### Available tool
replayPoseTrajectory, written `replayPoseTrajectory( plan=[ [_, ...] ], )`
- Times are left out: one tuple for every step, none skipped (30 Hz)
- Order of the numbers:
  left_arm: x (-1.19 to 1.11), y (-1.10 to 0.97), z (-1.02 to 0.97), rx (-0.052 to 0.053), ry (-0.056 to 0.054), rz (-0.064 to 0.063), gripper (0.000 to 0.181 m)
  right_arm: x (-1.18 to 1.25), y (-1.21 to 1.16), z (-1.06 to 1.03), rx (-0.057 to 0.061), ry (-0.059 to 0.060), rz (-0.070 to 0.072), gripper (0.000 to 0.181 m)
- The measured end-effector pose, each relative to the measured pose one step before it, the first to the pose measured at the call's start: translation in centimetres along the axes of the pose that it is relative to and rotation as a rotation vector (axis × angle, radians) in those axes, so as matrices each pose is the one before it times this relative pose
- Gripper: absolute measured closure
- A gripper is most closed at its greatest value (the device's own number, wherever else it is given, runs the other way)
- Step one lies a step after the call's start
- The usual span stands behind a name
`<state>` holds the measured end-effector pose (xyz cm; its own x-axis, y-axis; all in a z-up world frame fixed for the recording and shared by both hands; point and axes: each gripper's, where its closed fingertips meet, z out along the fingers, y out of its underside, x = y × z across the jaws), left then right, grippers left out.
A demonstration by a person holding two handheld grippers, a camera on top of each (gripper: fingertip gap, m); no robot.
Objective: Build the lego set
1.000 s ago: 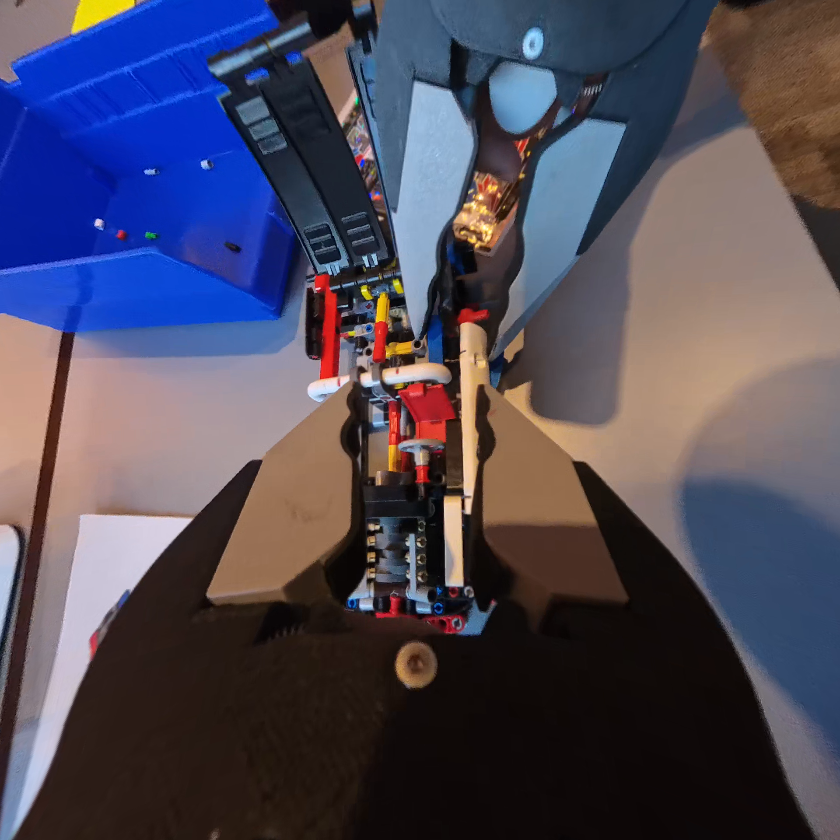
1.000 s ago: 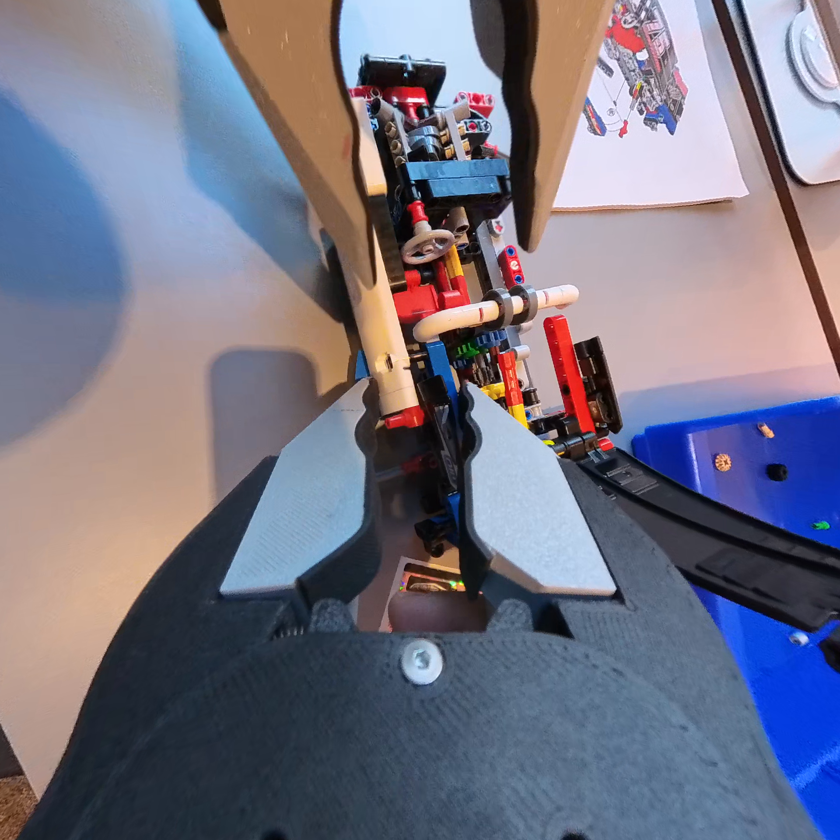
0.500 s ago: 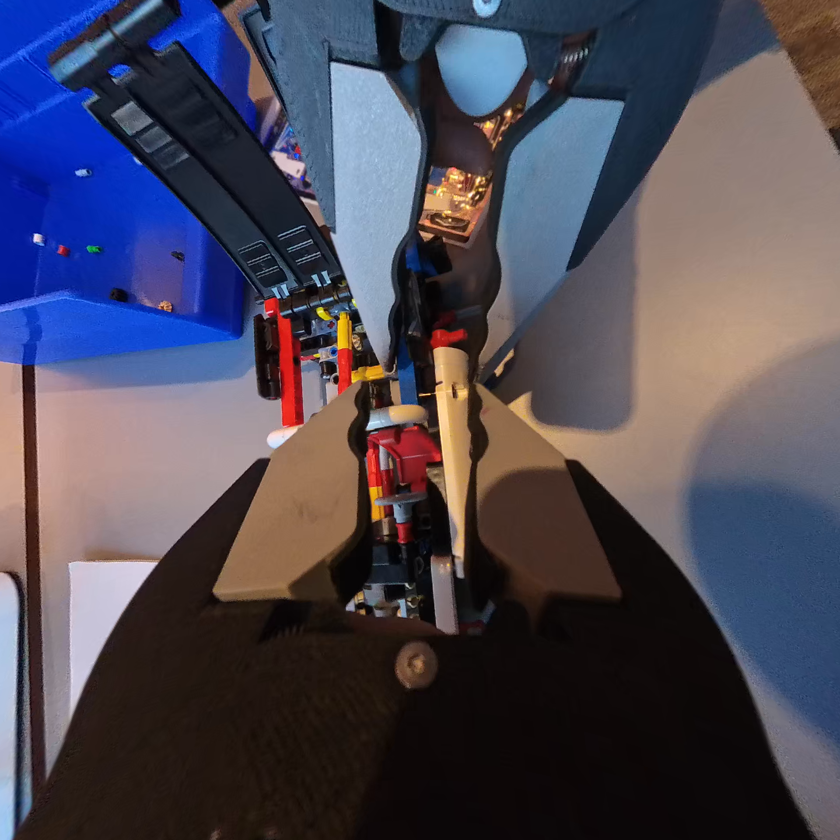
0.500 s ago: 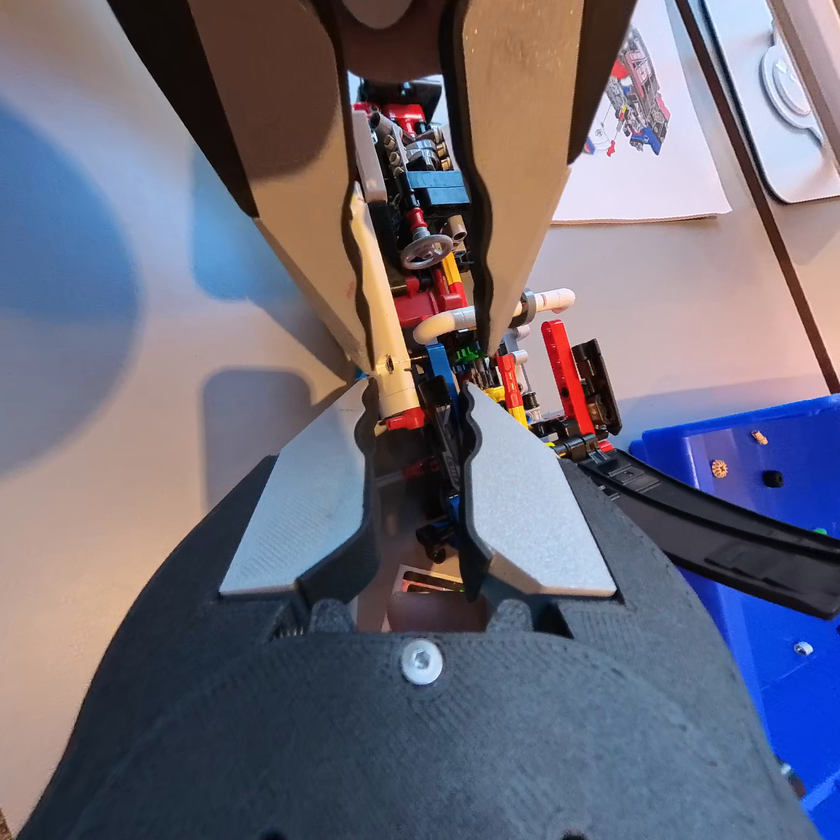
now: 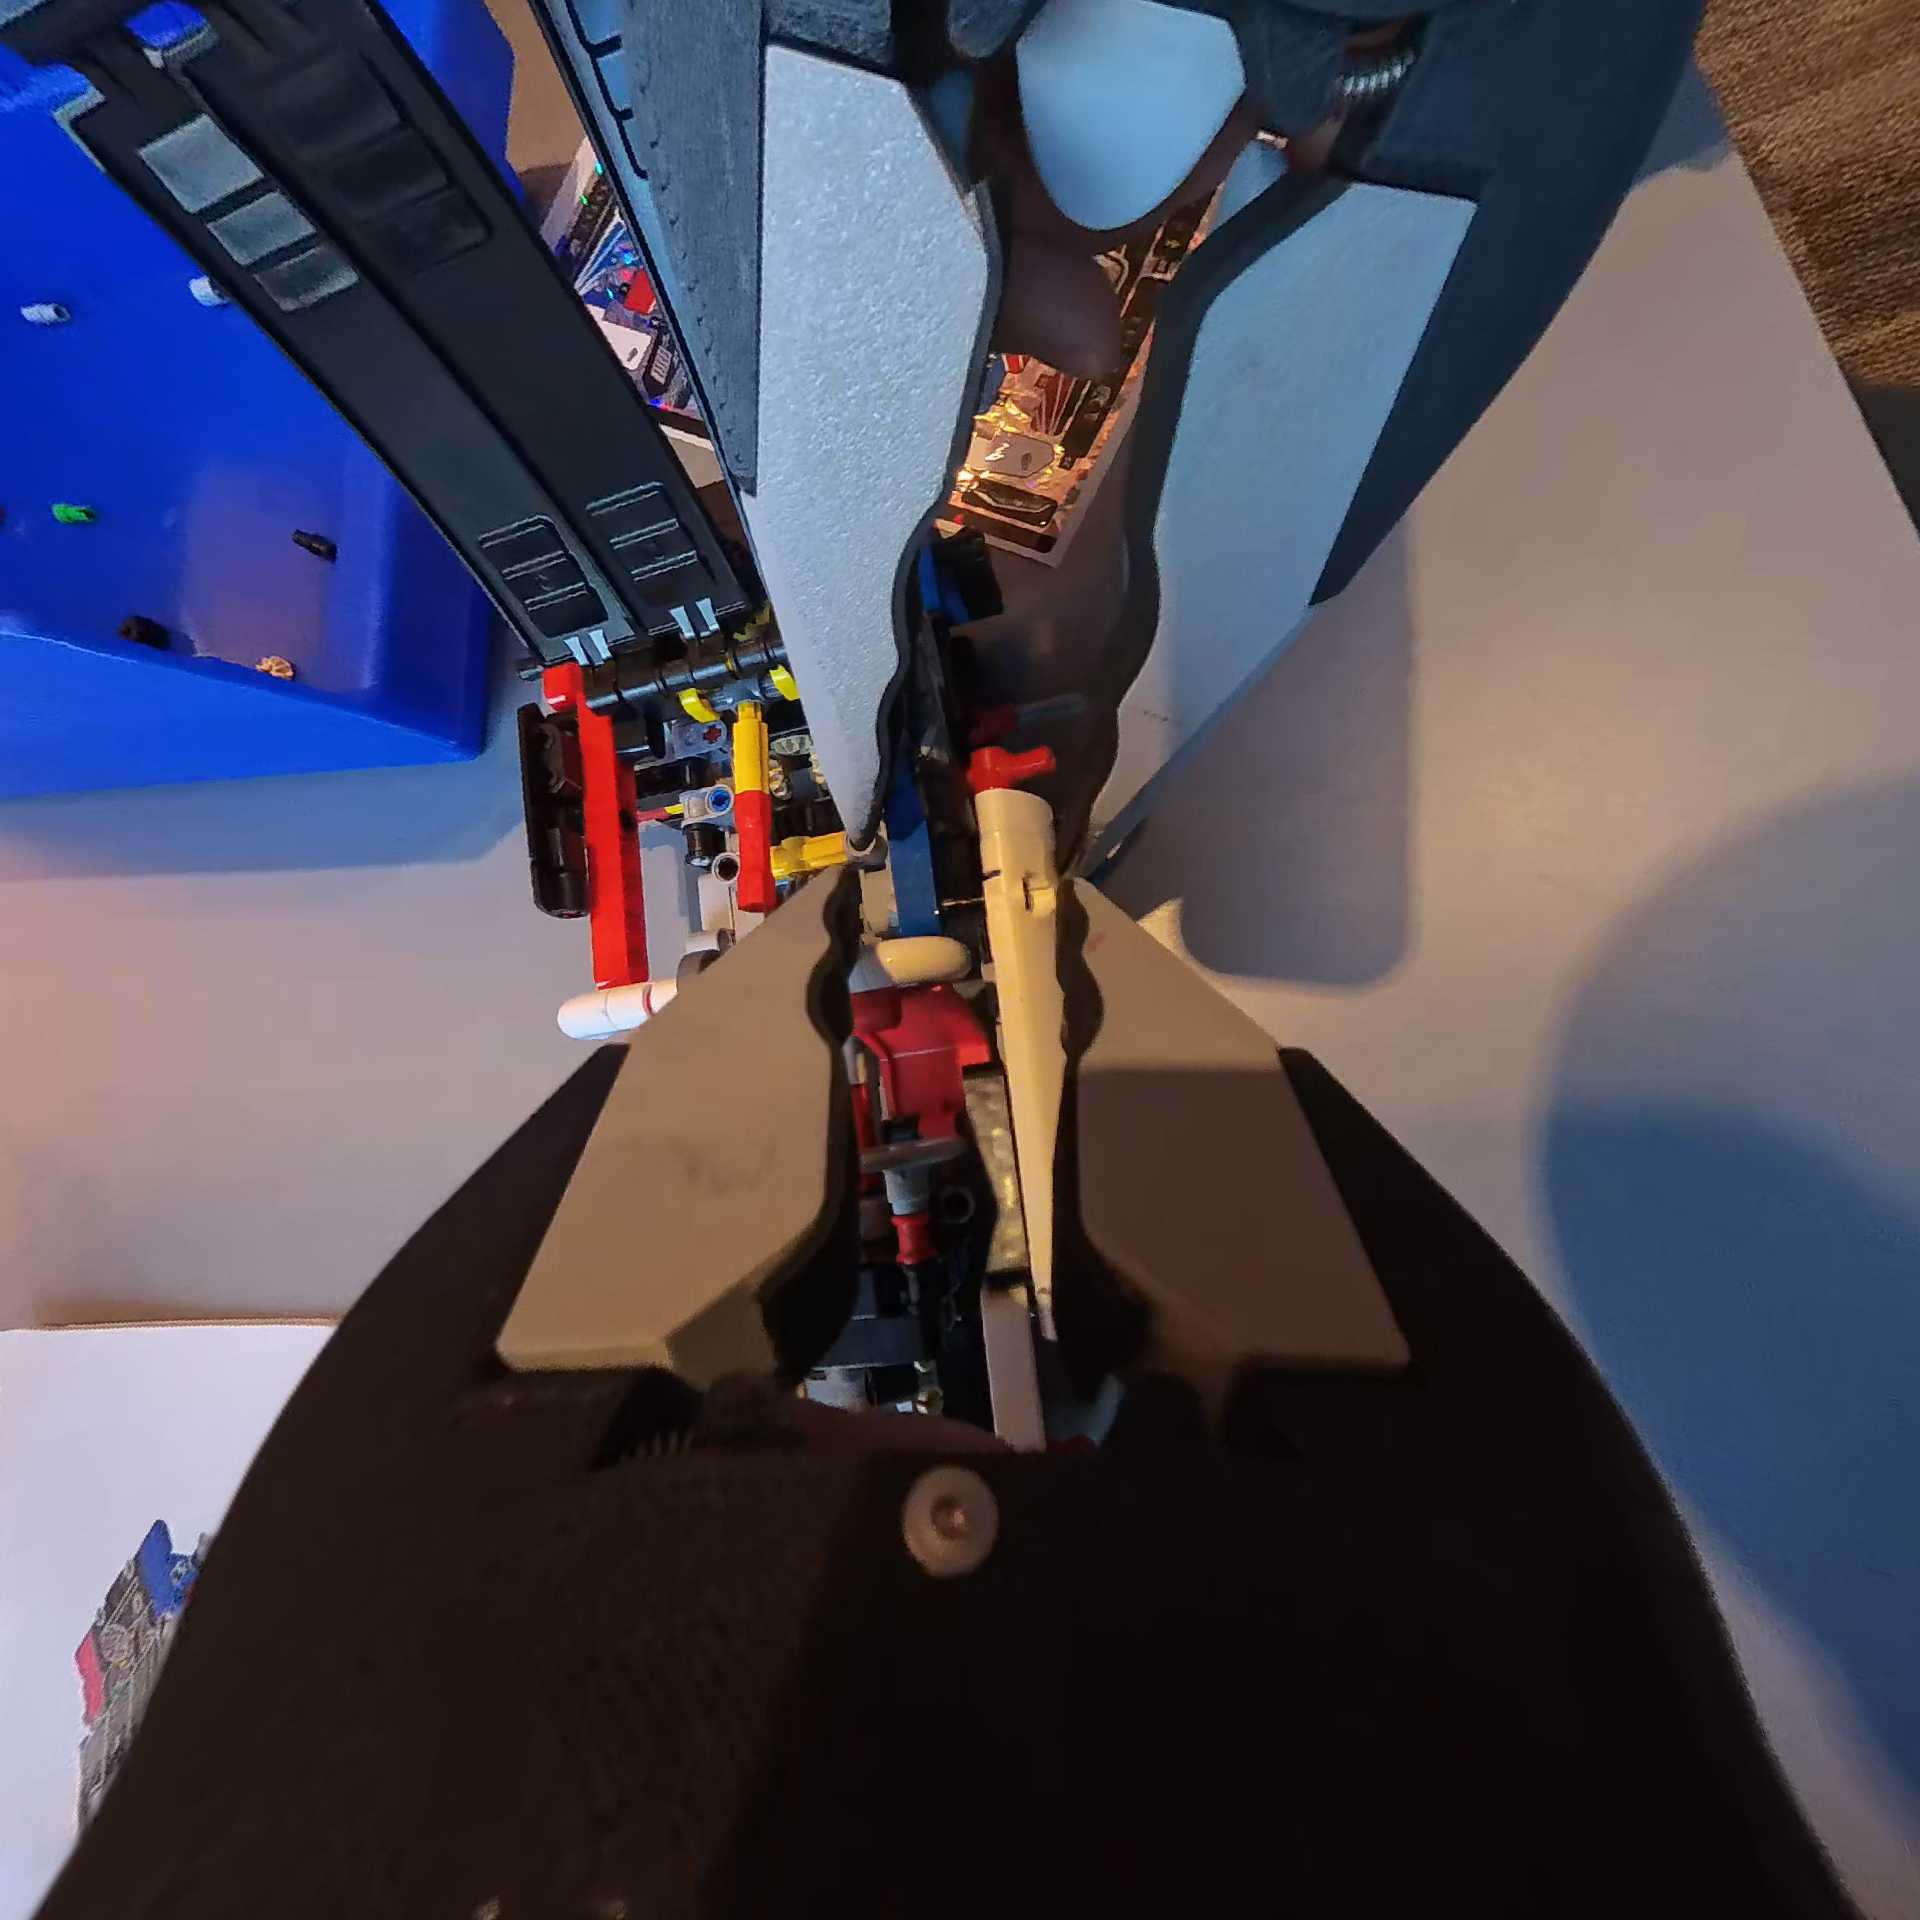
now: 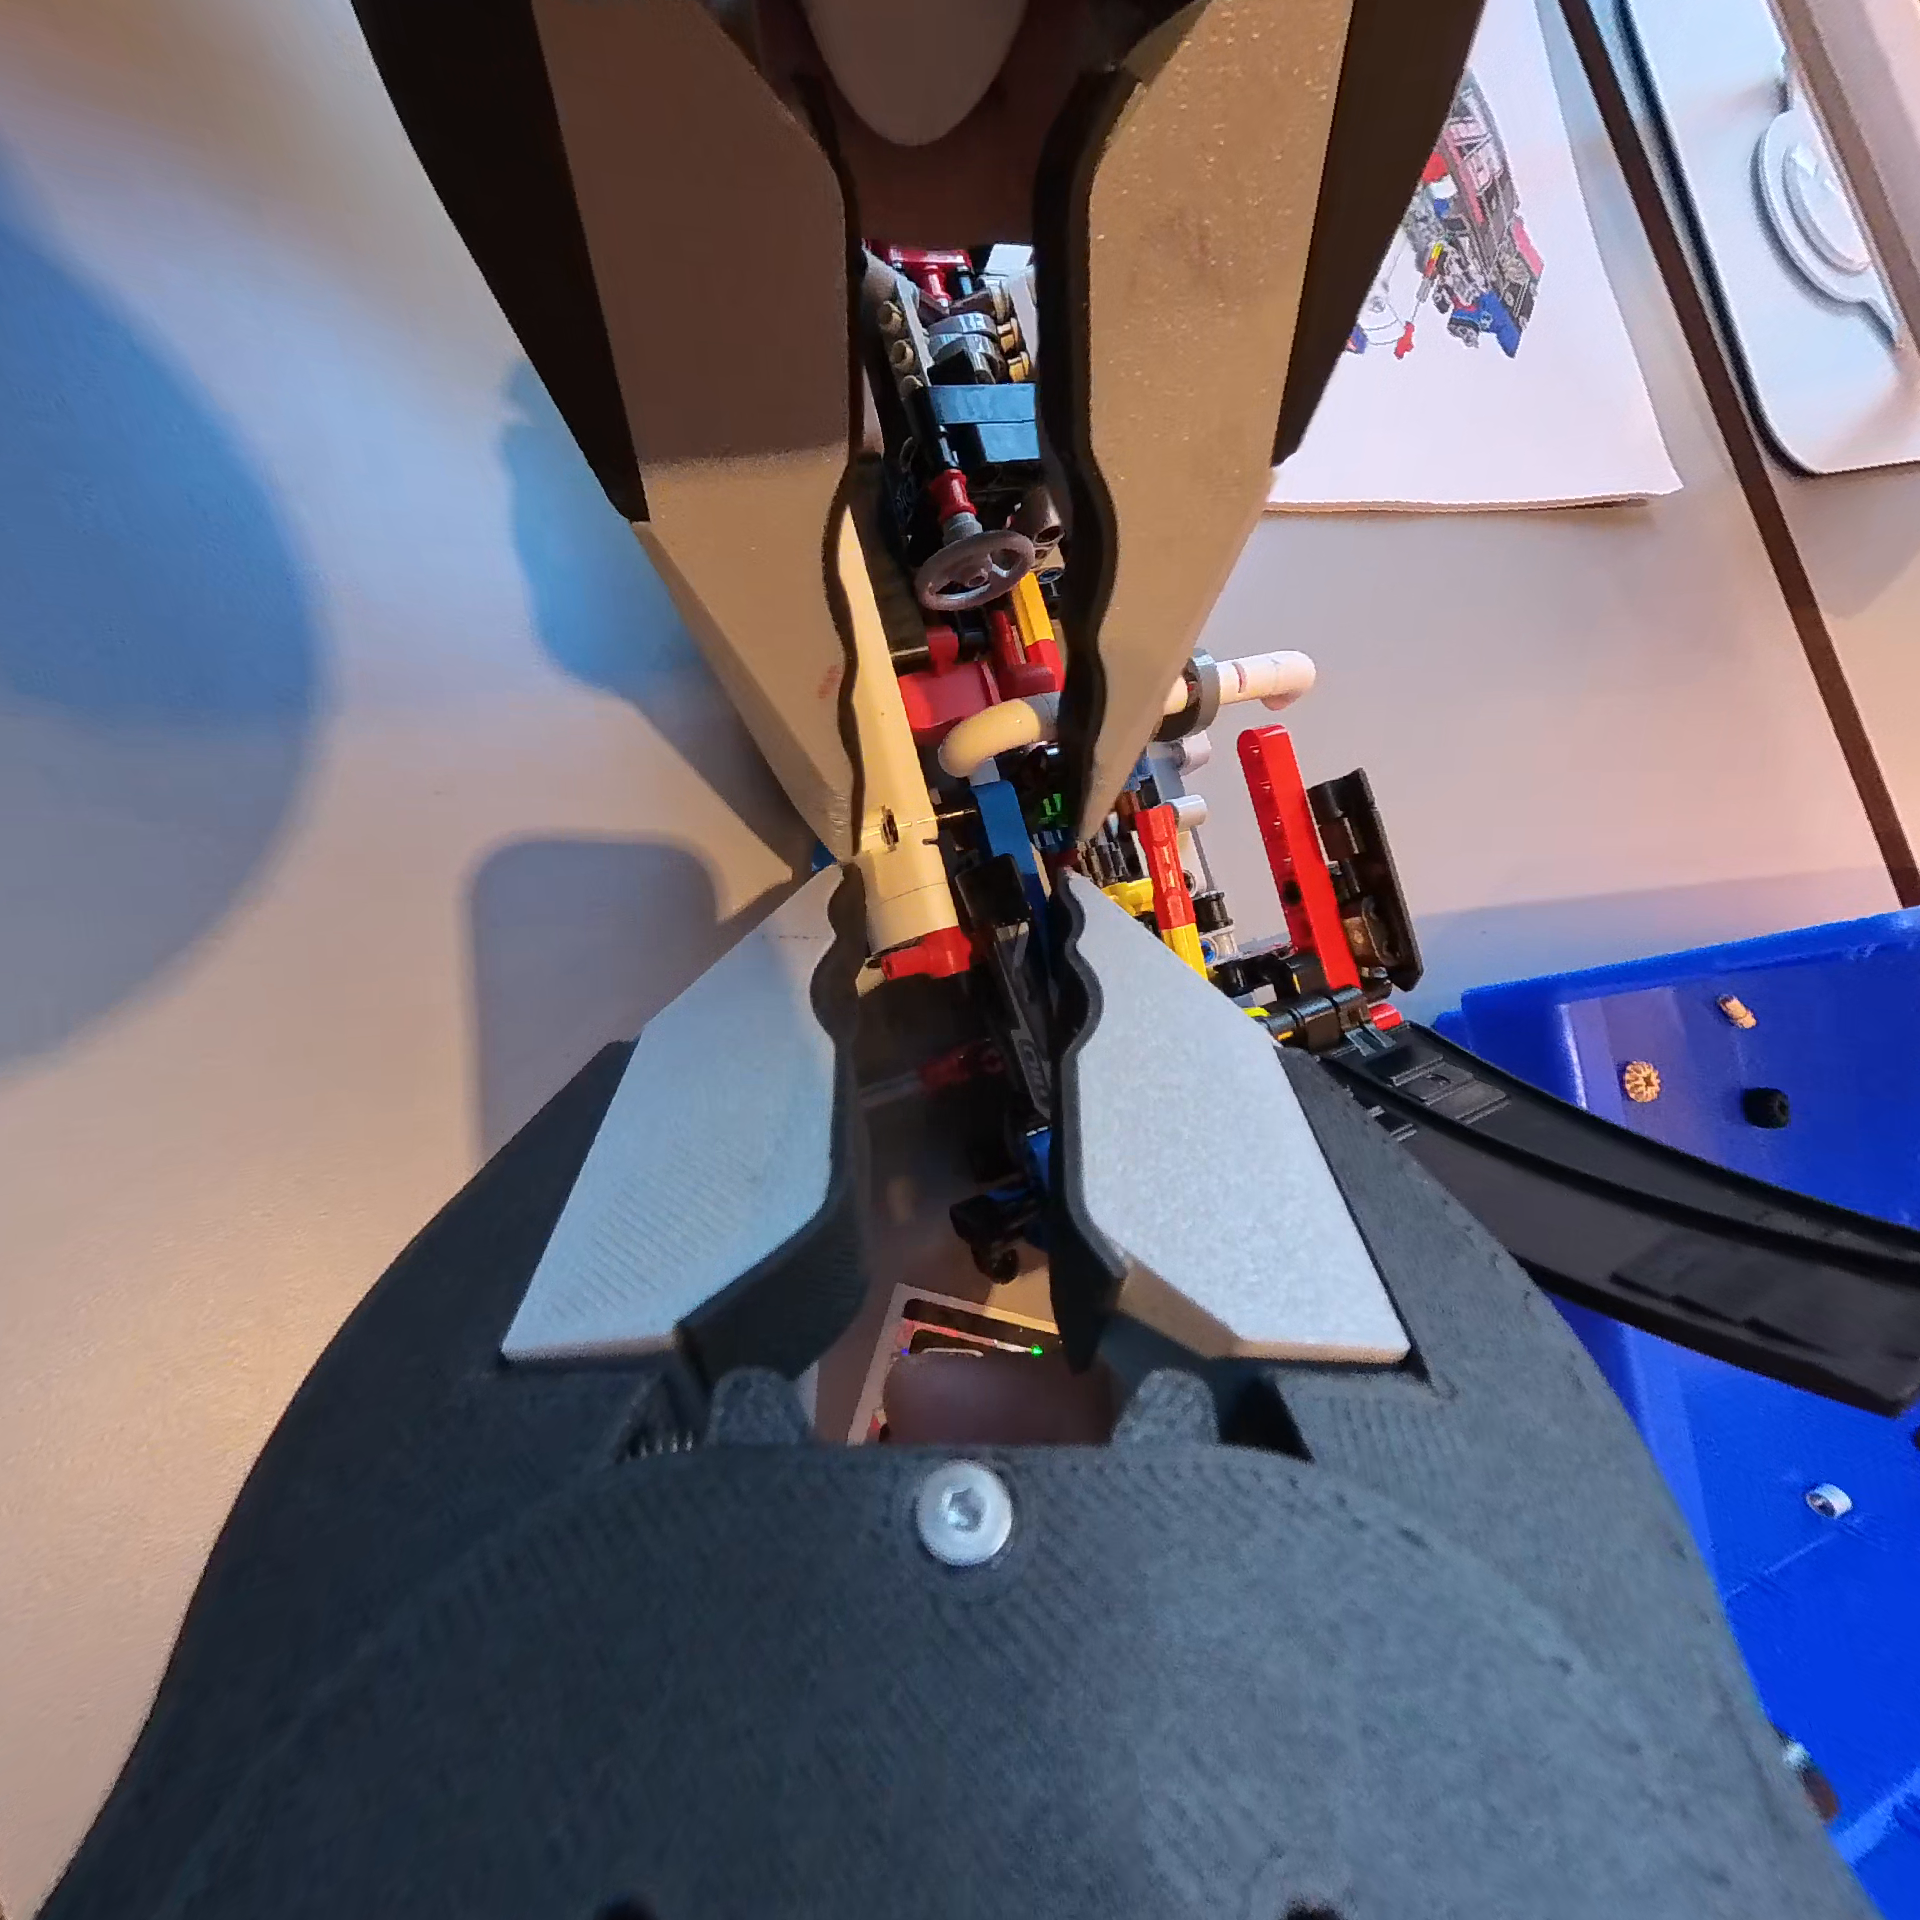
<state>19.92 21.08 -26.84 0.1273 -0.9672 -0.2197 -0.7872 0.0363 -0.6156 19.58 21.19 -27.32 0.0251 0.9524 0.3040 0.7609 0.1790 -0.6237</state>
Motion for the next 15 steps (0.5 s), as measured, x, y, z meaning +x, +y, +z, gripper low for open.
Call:
replayPoseTrajectory(
  plan=[
    [0.015,-0.016,0.011,-0.0003,-0.0018,0.0019,0.147,0.002,-0.001,0.004,0.0002,-0.0016,-0.0021,0.149],
    [-0.005,-0.006,0.009,-0.0009,-0.0029,0.0013,0.147,0.007,0.014,0.000,-0.0007,-0.0006,-0.0040,0.149],
    [-0.004,0.003,0.011,-0.0027,-0.0029,0.0001,0.147,0.004,0.014,0.009,-0.0016,0.0000,-0.0056,0.149],
    [-0.012,0.003,0.010,-0.0033,-0.0039,0.0008,0.147,-0.003,-0.002,0.008,-0.0021,-0.0001,-0.0058,0.149],
    [-0.020,0.013,0.009,-0.0024,-0.0045,0.0021,0.146,0.009,0.011,0.012,-0.0027,-0.0005,-0.0040,0.149],
    [-0.003,0.004,0.000,-0.0017,-0.0031,0.0019,0.146,0.004,0.015,0.013,-0.0028,-0.0005,-0.0020,0.149],
    [0.006,-0.004,0.004,-0.0003,0.0000,-0.0007,0.146,-0.005,0.010,0.012,-0.0026,-0.0001,-0.0014,0.149],
    [0.009,-0.001,0.022,0.0006,0.0017,-0.0031,0.146,0.004,0.005,-0.004,-0.0017,0.0007,-0.0019,0.149],
    [0.009,-0.010,0.019,0.0009,0.0024,-0.0033,0.146,0.005,0.013,0.007,-0.0004,0.0013,-0.0016,0.149],
    [0.018,0.008,0.013,0.0005,0.0019,-0.0028,0.146,0.000,0.003,-0.003,0.0010,0.0014,-0.0004,0.149],
    [0.001,-0.008,-0.004,0.0002,0.0003,-0.0013,0.146,-0.001,-0.007,-0.009,0.0013,0.0014,0.0002,0.149],
    [0.008,0.009,-0.010,-0.0007,-0.0008,0.0001,0.146,0.002,-0.002,0.008,0.0004,0.0010,-0.0001,0.149],
    [0.027,-0.002,-0.005,-0.0005,0.0002,0.0009,0.145,-0.006,-0.003,0.001,-0.0005,0.0003,0.0001,0.149],
    [0.064,-0.002,-0.007,0.0001,0.0028,0.0006,0.144,0.008,-0.014,0.009,-0.0003,-0.0003,0.0014,0.149],
    [0.147,-0.053,-0.001,0.0029,0.0083,-0.0024,0.141,0.007,-0.023,-0.001,-0.0002,-0.0011,0.0036,0.149]
  ],
)
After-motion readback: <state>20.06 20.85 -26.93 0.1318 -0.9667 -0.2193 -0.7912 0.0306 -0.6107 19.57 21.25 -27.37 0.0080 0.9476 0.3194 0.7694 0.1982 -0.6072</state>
